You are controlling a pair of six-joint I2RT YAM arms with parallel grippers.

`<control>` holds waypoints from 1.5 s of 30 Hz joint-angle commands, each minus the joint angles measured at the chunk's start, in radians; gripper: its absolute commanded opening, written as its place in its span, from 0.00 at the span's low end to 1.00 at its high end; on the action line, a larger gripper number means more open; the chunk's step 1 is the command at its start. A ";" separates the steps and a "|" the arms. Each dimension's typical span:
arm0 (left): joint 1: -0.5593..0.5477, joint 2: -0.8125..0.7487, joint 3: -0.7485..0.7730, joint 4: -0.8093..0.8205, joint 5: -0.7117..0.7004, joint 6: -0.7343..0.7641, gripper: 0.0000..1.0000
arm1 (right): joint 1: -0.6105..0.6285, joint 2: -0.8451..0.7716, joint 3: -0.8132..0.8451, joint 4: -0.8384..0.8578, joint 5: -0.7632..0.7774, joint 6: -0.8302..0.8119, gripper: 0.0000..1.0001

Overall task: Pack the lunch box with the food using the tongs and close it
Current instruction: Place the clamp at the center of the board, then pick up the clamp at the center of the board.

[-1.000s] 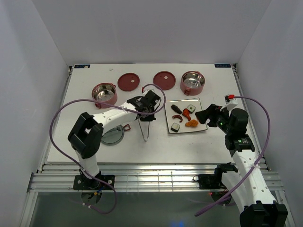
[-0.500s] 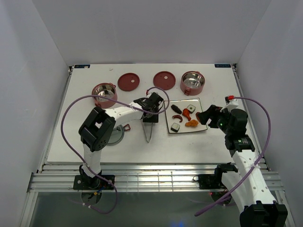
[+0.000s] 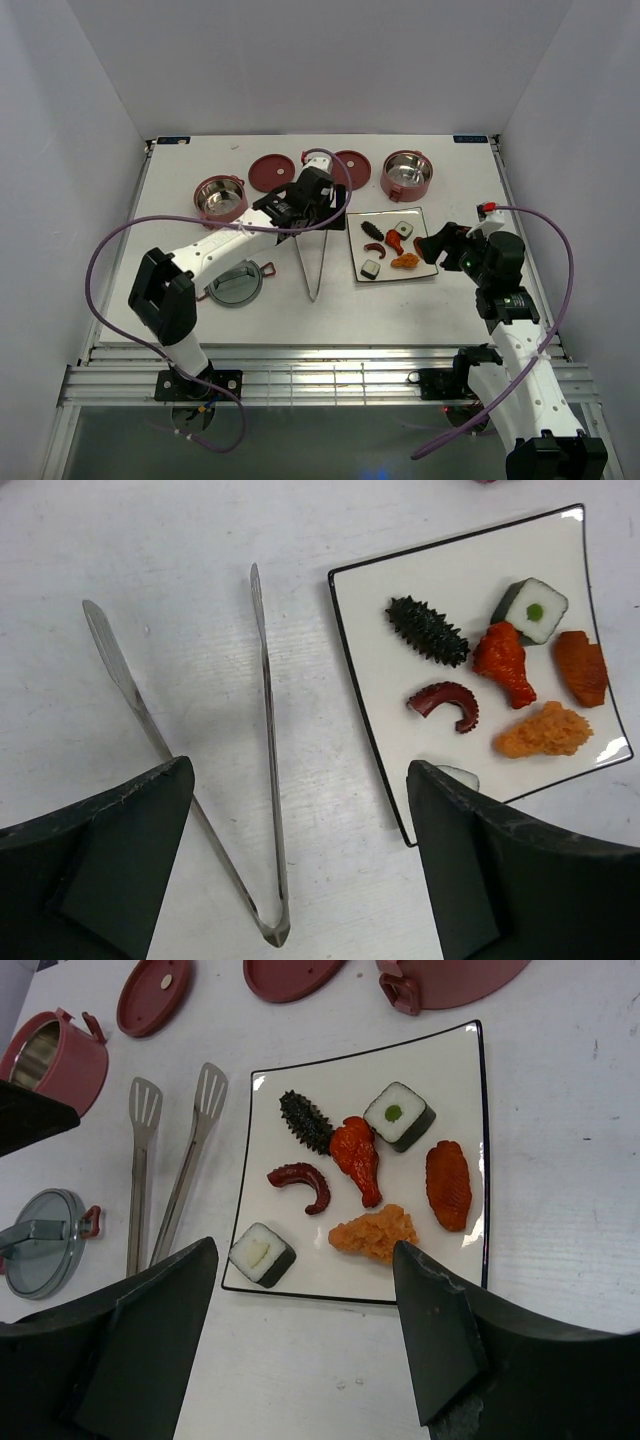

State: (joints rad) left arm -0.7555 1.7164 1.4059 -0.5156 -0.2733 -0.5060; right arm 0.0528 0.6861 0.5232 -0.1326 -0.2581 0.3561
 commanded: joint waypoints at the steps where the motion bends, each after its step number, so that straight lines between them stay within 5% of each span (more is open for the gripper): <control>1: 0.001 -0.050 0.013 -0.017 0.017 0.072 0.98 | -0.001 -0.029 0.024 0.021 -0.013 0.001 0.77; 7: 0.002 0.026 0.021 -0.185 -0.009 -0.141 0.93 | -0.001 -0.059 0.012 0.016 -0.020 0.006 0.76; 20: -0.036 0.069 -0.174 -0.136 -0.050 -0.328 0.93 | -0.001 -0.083 -0.025 -0.015 -0.010 -0.025 0.76; 32: -0.038 0.141 -0.220 -0.024 -0.067 -0.296 0.78 | -0.001 -0.100 -0.037 -0.018 -0.001 -0.040 0.76; 45: -0.036 0.216 -0.165 -0.003 -0.125 -0.223 0.82 | -0.001 -0.088 -0.045 -0.002 0.006 -0.046 0.76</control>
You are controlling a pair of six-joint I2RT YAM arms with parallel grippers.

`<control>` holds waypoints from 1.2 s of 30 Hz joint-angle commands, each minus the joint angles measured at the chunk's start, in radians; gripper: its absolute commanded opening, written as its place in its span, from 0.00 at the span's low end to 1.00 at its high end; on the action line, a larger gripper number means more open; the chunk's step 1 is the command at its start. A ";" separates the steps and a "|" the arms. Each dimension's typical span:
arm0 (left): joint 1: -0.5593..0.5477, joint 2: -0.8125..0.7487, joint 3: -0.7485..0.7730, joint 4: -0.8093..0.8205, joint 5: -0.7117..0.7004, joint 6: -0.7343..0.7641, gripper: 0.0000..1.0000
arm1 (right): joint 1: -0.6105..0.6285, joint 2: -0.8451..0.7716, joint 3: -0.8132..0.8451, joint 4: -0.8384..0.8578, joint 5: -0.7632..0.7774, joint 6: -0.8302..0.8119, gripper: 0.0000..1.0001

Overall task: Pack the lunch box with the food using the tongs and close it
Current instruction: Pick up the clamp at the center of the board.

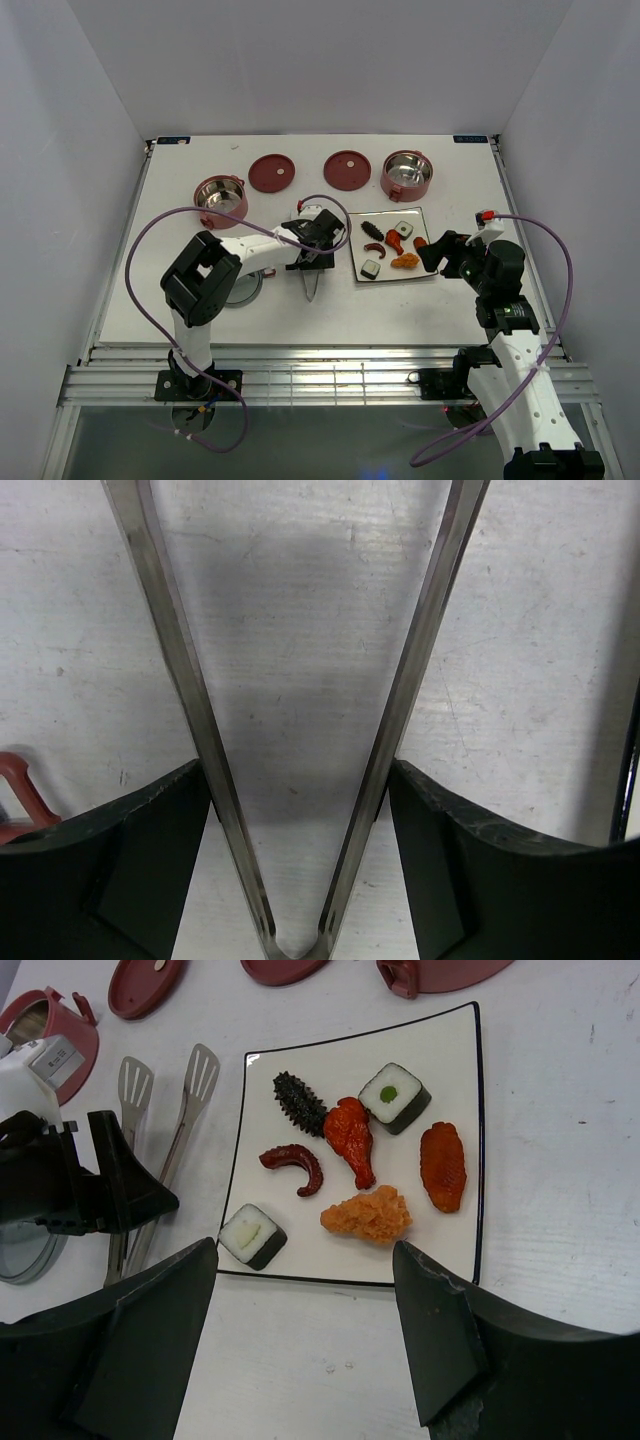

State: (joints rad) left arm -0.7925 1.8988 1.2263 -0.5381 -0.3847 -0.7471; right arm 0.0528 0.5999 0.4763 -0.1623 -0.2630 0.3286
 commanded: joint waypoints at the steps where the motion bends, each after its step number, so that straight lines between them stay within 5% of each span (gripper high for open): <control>1: 0.004 0.042 0.015 0.023 -0.014 0.018 0.81 | -0.001 -0.003 0.002 0.027 0.011 -0.019 0.76; 17: 0.033 0.034 -0.030 0.084 0.050 0.043 0.69 | -0.001 -0.002 0.005 0.024 0.011 -0.014 0.76; 36: 0.013 -0.259 0.194 -0.278 0.102 0.227 0.64 | -0.001 -0.077 -0.071 0.013 -0.081 -0.023 0.76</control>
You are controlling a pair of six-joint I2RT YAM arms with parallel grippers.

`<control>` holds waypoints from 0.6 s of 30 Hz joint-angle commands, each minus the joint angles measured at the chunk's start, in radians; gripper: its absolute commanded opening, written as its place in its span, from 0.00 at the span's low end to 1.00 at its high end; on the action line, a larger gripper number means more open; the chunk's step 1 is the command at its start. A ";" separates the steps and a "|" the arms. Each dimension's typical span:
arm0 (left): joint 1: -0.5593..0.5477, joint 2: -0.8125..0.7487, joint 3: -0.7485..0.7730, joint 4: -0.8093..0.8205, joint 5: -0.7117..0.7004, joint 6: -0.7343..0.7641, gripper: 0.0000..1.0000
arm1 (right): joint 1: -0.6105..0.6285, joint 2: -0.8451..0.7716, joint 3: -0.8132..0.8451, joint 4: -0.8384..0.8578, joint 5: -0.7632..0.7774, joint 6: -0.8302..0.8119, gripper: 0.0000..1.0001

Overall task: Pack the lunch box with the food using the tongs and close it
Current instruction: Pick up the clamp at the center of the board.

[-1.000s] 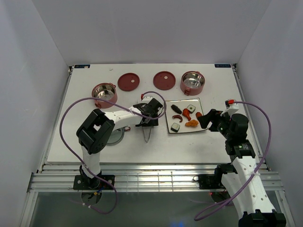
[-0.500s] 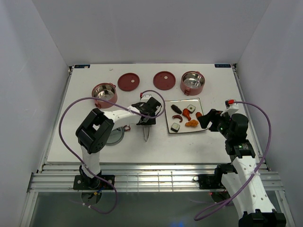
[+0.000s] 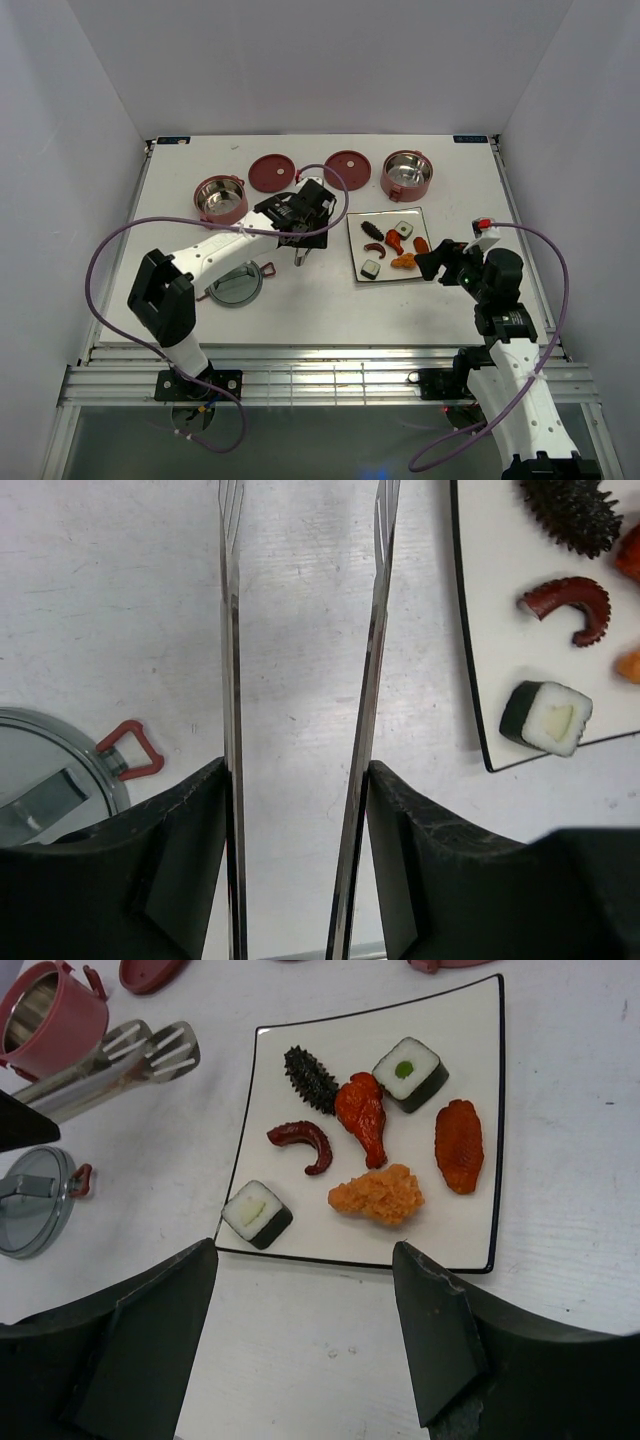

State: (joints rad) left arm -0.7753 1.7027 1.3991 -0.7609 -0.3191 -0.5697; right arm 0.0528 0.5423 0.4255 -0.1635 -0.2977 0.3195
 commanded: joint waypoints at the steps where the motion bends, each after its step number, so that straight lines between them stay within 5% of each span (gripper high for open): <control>1: -0.004 -0.070 0.023 -0.054 0.044 0.056 0.64 | 0.001 -0.022 -0.031 0.018 -0.050 -0.011 0.76; 18: -0.140 -0.147 0.003 -0.048 0.138 0.169 0.58 | -0.001 -0.042 -0.036 0.013 -0.058 -0.020 0.76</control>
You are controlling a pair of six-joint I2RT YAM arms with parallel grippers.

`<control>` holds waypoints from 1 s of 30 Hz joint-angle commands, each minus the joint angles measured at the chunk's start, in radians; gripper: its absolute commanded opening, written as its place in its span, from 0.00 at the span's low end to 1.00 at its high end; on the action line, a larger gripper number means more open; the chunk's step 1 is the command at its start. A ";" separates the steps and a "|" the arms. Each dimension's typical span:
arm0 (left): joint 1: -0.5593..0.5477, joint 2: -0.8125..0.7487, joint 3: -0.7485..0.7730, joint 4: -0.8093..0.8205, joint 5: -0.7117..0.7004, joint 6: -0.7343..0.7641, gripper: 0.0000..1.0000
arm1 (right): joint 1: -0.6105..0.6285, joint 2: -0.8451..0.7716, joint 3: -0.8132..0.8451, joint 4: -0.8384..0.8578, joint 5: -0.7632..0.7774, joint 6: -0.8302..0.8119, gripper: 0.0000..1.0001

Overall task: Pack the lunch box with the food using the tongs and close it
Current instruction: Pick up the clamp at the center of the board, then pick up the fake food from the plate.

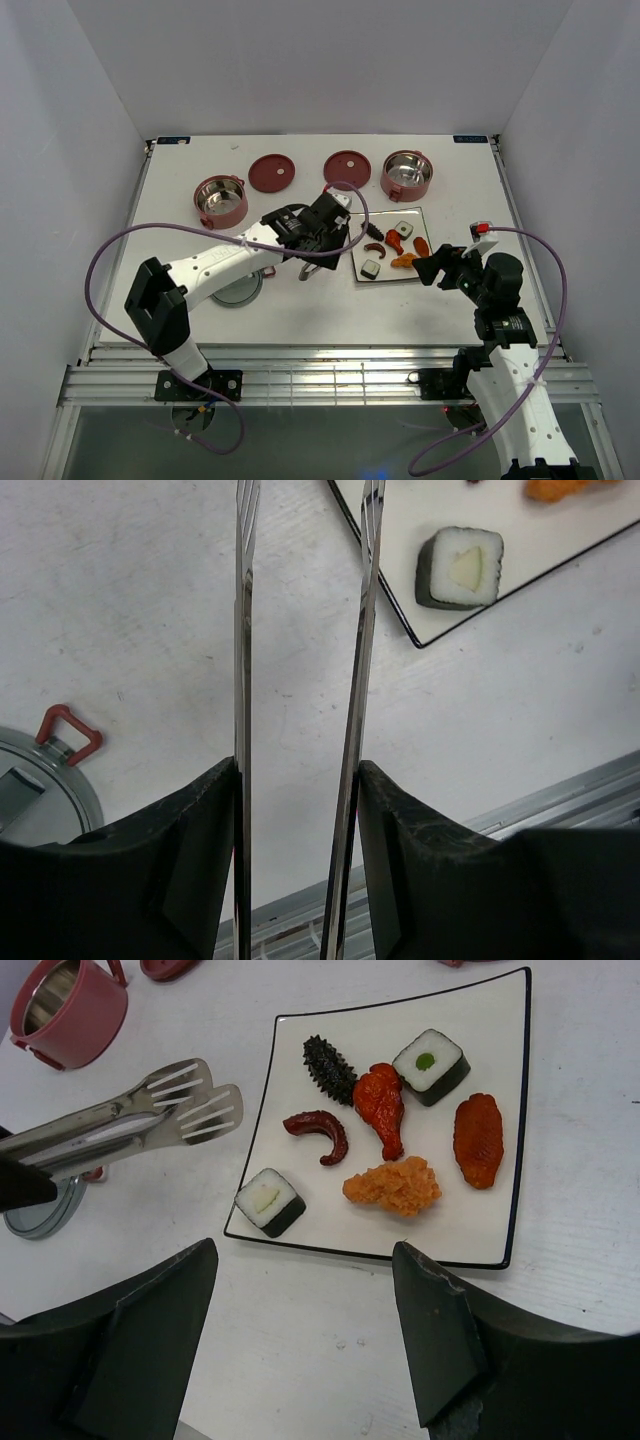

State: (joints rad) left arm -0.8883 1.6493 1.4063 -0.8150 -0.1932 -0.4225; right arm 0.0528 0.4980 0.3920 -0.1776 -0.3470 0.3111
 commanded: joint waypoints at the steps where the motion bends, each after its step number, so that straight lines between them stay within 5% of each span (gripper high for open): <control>1: -0.041 -0.100 -0.015 0.007 0.003 0.022 0.58 | 0.001 0.004 0.004 0.026 -0.009 -0.012 0.76; 14: -0.103 -0.218 -0.102 0.059 0.075 0.027 0.63 | -0.001 -0.010 0.005 0.006 0.034 -0.009 0.76; 30: -0.176 -0.096 -0.075 0.114 0.029 0.027 0.68 | -0.001 -0.029 0.008 -0.002 0.023 -0.010 0.76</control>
State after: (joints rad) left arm -1.0546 1.5509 1.2858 -0.7303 -0.1341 -0.4030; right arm 0.0528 0.4789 0.3920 -0.1852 -0.3168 0.3099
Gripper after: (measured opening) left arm 0.673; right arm 0.763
